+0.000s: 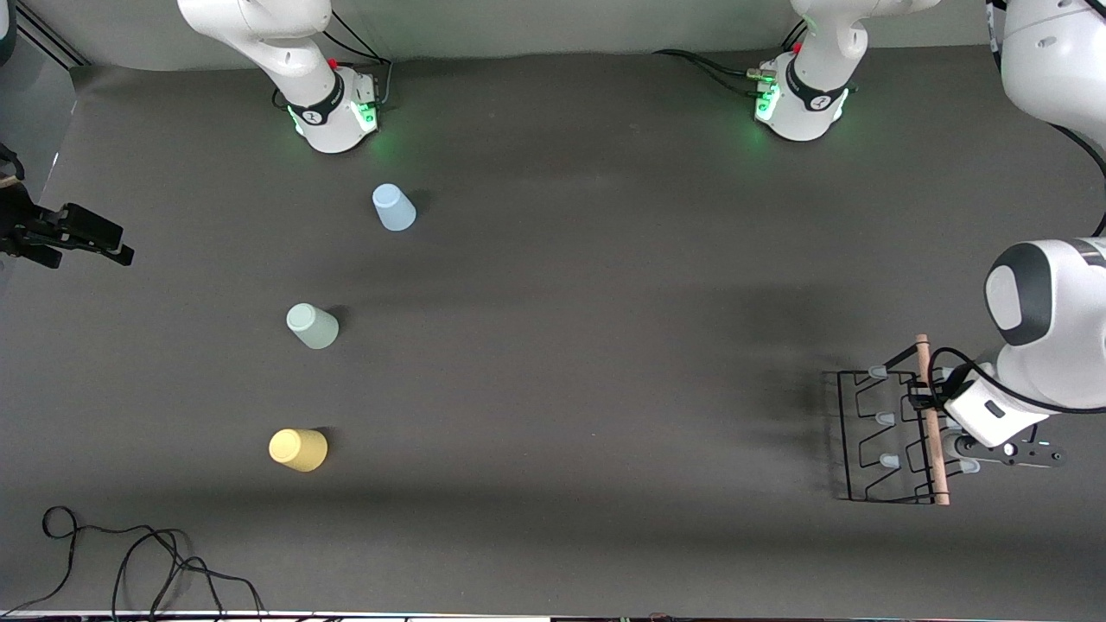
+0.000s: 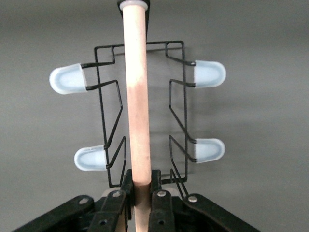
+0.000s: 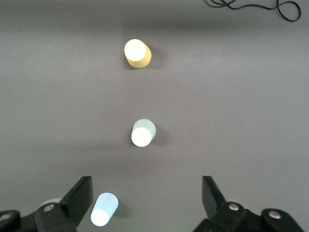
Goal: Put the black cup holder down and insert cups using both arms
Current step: 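Close the left gripper on the rack's wooden post, then lift and carry the rack with the left gripper to the table middle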
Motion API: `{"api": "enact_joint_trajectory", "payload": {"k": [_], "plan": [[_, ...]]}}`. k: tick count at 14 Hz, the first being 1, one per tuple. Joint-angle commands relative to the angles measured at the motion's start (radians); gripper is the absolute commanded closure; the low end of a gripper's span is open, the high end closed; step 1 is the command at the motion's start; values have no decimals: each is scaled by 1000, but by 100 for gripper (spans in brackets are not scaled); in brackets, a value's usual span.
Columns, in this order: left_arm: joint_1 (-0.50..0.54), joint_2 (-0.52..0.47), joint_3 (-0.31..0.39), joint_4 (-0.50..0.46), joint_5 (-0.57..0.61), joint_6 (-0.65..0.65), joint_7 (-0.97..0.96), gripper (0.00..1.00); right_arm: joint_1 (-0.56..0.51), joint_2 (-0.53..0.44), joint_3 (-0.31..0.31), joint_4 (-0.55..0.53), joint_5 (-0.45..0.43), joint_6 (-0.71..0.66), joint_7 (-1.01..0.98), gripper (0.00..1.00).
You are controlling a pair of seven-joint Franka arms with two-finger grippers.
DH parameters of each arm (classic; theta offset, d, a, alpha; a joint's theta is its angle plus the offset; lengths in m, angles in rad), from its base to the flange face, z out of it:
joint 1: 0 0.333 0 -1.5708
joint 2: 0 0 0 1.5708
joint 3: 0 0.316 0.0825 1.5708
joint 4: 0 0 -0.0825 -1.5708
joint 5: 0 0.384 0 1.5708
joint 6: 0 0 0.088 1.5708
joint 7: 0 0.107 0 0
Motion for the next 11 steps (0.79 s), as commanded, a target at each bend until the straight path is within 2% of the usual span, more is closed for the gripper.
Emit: {"api": "enact_joint_trajectory", "payload": {"k": [1, 8, 11], "plan": [[-70, -41, 8, 48, 4, -83, -117, 100, 8, -3, -9, 0, 4, 9, -15, 0], [-292, -58, -4, 130, -13, -190, -484, 100, 8, -2, -9, 0, 4, 9, -15, 0], [-366, -60, -61, 151, -36, -241, -650, 100, 8, -2, -9, -2, 4, 10, -15, 0]]}}
